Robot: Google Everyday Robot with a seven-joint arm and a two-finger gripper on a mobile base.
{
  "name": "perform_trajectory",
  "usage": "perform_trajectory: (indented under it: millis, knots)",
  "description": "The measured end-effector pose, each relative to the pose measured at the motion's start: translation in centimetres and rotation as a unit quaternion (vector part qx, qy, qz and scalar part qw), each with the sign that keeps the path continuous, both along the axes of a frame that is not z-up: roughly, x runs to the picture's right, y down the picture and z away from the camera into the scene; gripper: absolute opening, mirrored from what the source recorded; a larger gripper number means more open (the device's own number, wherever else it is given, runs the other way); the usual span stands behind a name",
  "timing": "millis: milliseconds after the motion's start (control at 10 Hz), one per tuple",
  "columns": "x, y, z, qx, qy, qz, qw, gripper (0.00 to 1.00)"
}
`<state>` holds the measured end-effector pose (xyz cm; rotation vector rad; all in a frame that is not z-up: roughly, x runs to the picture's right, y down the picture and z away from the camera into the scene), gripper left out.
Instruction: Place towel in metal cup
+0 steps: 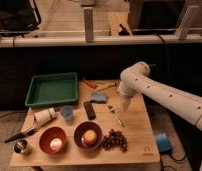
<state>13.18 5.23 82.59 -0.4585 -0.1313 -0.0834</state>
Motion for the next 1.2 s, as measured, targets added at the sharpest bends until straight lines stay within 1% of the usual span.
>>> perform_trajectory:
  millis: [400, 600, 800, 1000, 1200]
  knots:
    - [-1.0, 0.2, 2.0, 0.005, -0.008, 0.012, 0.9999, 0.8]
    - [-1.2, 0.4, 2.7, 0.005, -0.01, 0.017, 0.9998, 0.8]
    - [-2.2, 0.6, 3.3, 0.003, -0.014, 0.021, 0.9997, 0.8]
    - [-2.1, 0.7, 3.9, 0.0, -0.014, 0.028, 0.9995, 0.8]
    - [-2.6, 0.7, 4.5, -0.002, -0.018, 0.032, 0.9993, 0.8]
